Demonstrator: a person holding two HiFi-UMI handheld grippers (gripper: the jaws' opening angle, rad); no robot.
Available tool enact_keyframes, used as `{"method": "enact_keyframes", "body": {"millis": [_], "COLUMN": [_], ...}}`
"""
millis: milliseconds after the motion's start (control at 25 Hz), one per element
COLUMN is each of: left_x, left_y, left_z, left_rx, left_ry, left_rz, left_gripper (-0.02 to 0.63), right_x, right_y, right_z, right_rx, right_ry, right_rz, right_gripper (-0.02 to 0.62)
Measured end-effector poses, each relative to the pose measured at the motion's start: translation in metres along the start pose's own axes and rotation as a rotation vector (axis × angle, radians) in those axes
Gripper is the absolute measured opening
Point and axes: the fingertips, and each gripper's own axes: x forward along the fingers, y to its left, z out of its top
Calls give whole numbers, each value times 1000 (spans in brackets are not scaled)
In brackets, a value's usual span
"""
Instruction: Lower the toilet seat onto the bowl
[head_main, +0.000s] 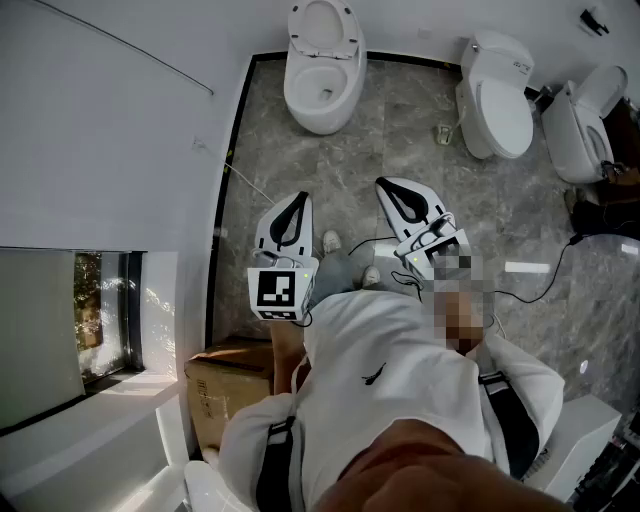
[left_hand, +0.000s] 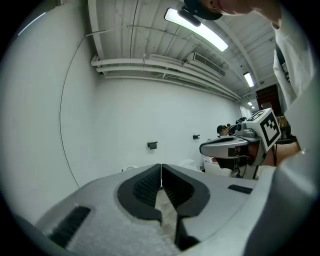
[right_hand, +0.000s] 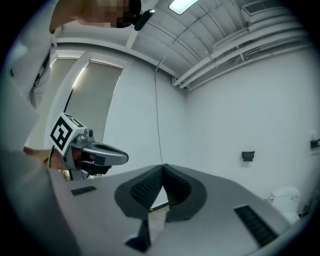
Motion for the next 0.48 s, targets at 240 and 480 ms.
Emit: {"method": "enact_keyframes", "body": {"millis": [240,480], "left_x": [22,59], "left_y": [26,76], "left_z": [-7,-15], "left_rx": [-2,-18], "left_ry": [-7,-10], "left_rz": [2,-7], "left_gripper": [31,31], "right_x": [31,90], "right_y": [-14,-29], "right_z": [-3,-1], "right_rx": [7,-9], "right_ry": [-20,-28], "right_rz": [-38,-56], "right_gripper": [31,31]}}
